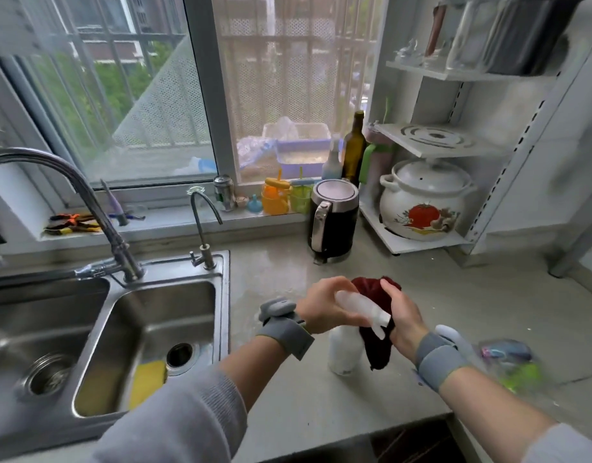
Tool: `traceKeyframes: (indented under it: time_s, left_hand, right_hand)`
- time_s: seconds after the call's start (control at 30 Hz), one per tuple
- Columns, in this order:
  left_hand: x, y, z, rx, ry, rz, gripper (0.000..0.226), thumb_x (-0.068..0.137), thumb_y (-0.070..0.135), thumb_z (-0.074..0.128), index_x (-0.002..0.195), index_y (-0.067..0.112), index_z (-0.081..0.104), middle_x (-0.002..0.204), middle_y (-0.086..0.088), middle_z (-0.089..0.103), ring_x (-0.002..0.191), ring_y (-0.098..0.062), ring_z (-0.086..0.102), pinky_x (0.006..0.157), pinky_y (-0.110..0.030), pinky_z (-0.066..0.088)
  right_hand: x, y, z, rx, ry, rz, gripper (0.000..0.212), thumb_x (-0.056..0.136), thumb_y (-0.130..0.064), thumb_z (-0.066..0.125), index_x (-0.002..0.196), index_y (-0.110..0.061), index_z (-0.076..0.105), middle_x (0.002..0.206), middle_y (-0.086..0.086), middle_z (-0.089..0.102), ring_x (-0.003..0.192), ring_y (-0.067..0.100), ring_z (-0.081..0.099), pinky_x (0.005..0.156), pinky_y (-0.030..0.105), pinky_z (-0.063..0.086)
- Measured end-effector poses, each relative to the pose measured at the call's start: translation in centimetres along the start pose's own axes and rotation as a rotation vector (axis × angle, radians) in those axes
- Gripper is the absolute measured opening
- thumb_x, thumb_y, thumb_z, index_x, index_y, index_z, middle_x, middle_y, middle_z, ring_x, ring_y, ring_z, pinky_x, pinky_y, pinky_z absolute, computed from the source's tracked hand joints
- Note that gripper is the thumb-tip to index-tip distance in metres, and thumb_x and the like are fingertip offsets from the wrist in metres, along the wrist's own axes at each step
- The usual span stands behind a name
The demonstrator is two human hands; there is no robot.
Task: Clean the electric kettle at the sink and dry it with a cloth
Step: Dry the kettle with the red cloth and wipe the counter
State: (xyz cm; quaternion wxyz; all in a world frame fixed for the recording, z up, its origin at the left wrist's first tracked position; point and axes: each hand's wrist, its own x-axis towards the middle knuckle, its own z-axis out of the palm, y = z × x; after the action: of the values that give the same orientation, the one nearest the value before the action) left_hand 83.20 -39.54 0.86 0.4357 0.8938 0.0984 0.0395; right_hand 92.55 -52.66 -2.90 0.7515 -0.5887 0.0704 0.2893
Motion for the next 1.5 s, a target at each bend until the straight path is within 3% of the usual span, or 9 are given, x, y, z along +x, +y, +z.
traceKeyframes:
  time_s: [0.13,0.3,0.5,0.63,0.8,0.9,1.13,1.37,1.5]
  left_hand:
    - [-2.1,-1.6,-2.1,0.103,0.095,-0.007,0.05,0.066,0.03,0.086,0.109,0.015,0.066,0.109,0.0,0.065,0.095,-0.01,0.054,0.084,-0.025,0.046]
    - [-6.8,-4.4,-5.6,0.107,0.211,-0.076,0.047,0.064,0.046,0.08,0.101,0.018,0.072,0.101,0.003,0.065,0.095,-0.013,0.061,0.084,-0.034,0.052]
    - [-16.4,-6.7,-13.1,0.164,0.574,-0.3,0.045,0.061,0.052,0.077,0.083,0.014,0.069,0.082,0.001,0.06,0.078,-0.013,0.058,0.07,-0.024,0.048]
    - [-23.3,-8.6,-16.4,0.198,0.827,-0.47,0.047,0.055,0.062,0.066,0.063,0.018,0.052,0.064,0.007,0.048,0.058,-0.006,0.043,0.054,-0.018,0.034]
    - [-31.3,-10.1,-19.8,0.259,1.022,-0.627,0.051,0.055,0.061,0.068,0.068,0.014,0.052,0.064,0.01,0.046,0.058,-0.002,0.042,0.055,-0.014,0.034]
    - [-37.1,-12.3,-22.7,0.299,1.108,-0.734,0.054,0.049,0.07,0.056,0.066,0.019,0.049,0.067,0.009,0.048,0.064,-0.009,0.044,0.054,-0.018,0.029]
    - [-49.7,-19.2,-31.6,0.414,1.087,-0.934,0.038,0.077,0.051,0.069,0.082,0.017,0.054,0.087,0.001,0.05,0.079,-0.02,0.052,0.066,-0.028,0.032]
    - [-60.9,-28.2,-38.4,0.43,1.079,-1.138,0.041,0.085,0.049,0.062,0.103,0.013,0.056,0.104,-0.002,0.05,0.095,-0.025,0.058,0.071,-0.03,0.034]
    - [-65.0,-32.5,-41.7,0.419,1.04,-1.203,0.042,0.086,0.045,0.062,0.107,0.01,0.055,0.113,-0.007,0.049,0.094,-0.031,0.059,0.083,-0.039,0.047]
  right_hand:
    - [-0.4,-0.2,4.7,-0.066,-0.132,0.046,0.033,0.094,-0.03,0.052,0.091,-0.004,0.071,0.069,0.008,0.074,0.061,0.021,0.07,0.063,0.031,0.057]
    - [-1.2,1.2,10.7,-0.147,-0.323,0.188,0.042,0.092,-0.035,0.053,0.114,-0.001,0.065,0.109,0.02,0.069,0.104,0.036,0.064,0.095,0.049,0.049]
    - [-6.0,5.0,21.8,-0.24,-0.686,0.331,0.039,0.099,-0.031,0.041,0.099,-0.001,0.066,0.074,0.011,0.074,0.063,0.021,0.071,0.055,0.026,0.057]
    - [-10.0,9.1,28.1,-0.358,-0.788,0.313,0.039,0.096,-0.034,0.049,0.107,0.0,0.066,0.084,0.015,0.072,0.071,0.027,0.07,0.065,0.034,0.055]
    - [-15.8,14.8,34.6,-0.498,-0.873,0.203,0.034,0.091,-0.027,0.058,0.112,0.0,0.064,0.099,0.02,0.067,0.084,0.031,0.065,0.078,0.04,0.053]
    - [-19.4,18.4,38.1,-0.558,-0.926,0.154,0.027,0.089,-0.027,0.063,0.1,-0.003,0.066,0.091,0.017,0.069,0.076,0.028,0.067,0.068,0.035,0.056]
    - [-26.4,27.9,47.4,-0.757,-0.998,0.038,0.041,0.072,-0.042,0.074,0.09,-0.006,0.069,0.088,0.016,0.072,0.08,0.032,0.07,0.079,0.05,0.057]
    - [-34.5,35.3,57.6,-0.813,-1.005,0.008,0.028,0.082,-0.034,0.069,0.093,-0.01,0.065,0.086,0.011,0.069,0.078,0.028,0.068,0.07,0.036,0.058]
    - [-37.8,39.3,62.4,-0.824,-1.029,-0.008,0.019,0.082,-0.032,0.068,0.088,-0.014,0.066,0.089,0.013,0.07,0.08,0.028,0.069,0.074,0.04,0.059]
